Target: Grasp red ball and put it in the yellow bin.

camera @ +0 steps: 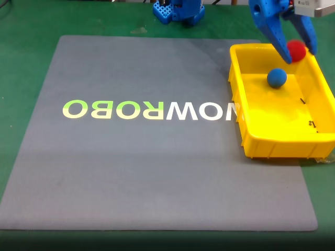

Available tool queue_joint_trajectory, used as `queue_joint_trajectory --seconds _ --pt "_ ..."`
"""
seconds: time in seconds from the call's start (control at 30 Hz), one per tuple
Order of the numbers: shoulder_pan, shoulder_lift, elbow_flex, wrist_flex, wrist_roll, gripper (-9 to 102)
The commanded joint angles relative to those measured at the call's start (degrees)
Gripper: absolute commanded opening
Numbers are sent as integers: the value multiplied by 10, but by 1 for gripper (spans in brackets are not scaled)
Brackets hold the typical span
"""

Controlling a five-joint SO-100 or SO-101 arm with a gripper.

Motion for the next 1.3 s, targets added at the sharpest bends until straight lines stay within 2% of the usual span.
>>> queue_joint_trajectory --seconds 0.0,0.1,0.5,0.63,0.83,0.97,1.13,1.27 --pt "13 15 -9 -12 9 38" --pt "20 17 -9 -11 8 42" --pt "38 72 0 26 6 42" --pt "41 163 54 33 -2 42" --pt "40 388 185 80 -22 40" --pt "50 546 257 156 -29 33" --pt "97 722 350 214 -46 3" --pt "150 808 419 258 -62 0"
